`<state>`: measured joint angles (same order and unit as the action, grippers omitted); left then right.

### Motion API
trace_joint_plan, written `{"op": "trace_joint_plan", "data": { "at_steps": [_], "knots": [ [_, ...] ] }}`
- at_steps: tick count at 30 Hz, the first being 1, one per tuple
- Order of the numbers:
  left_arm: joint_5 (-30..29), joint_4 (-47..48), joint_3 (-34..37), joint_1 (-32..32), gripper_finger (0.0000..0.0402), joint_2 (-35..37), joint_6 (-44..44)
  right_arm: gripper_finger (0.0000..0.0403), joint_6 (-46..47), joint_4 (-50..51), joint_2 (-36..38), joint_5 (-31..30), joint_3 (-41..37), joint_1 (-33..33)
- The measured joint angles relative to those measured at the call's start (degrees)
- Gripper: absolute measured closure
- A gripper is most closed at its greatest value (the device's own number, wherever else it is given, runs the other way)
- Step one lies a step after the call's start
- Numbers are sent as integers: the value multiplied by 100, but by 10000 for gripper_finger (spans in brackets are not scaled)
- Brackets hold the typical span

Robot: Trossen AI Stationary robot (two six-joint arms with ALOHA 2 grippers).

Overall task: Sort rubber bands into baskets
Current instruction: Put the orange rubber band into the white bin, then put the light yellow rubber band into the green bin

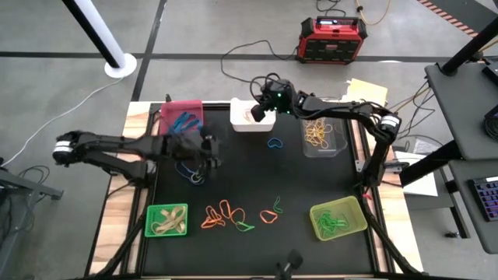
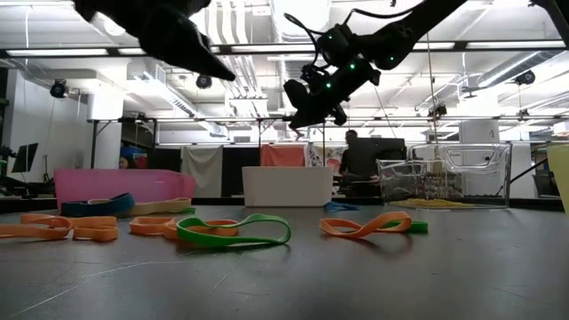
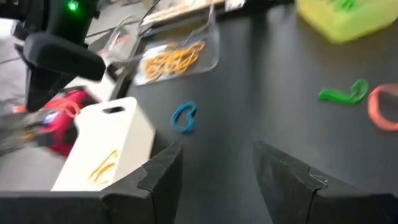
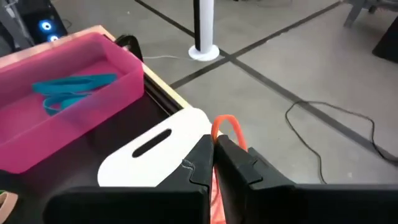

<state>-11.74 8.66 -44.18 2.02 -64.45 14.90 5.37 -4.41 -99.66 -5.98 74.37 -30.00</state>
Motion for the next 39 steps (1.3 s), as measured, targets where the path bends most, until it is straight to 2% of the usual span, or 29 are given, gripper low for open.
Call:
{"op": "trace_joint_plan", "data": {
  "at_steps": [2,4,8,17,28,35,39],
  "knots": [
    [624,-113,0,345,225,3,-56,394,124,105,-21,1,-4,5],
    [944,-136,0,583,225,-5,-112,394,249,174,-100,2,-4,22],
    [949,-227,0,803,225,-75,-260,394,459,272,-318,-96,-22,23],
    [937,-251,0,813,225,-100,-307,388,666,244,-417,-155,24,2],
    [935,-291,0,815,225,-233,-604,293,708,290,-399,-99,24,-2],
    [934,461,0,815,225,-242,-1211,267,290,678,125,936,22,195],
    [933,1013,0,815,225,-291,-1637,273,-167,1585,608,1227,22,583]
  ]
}}
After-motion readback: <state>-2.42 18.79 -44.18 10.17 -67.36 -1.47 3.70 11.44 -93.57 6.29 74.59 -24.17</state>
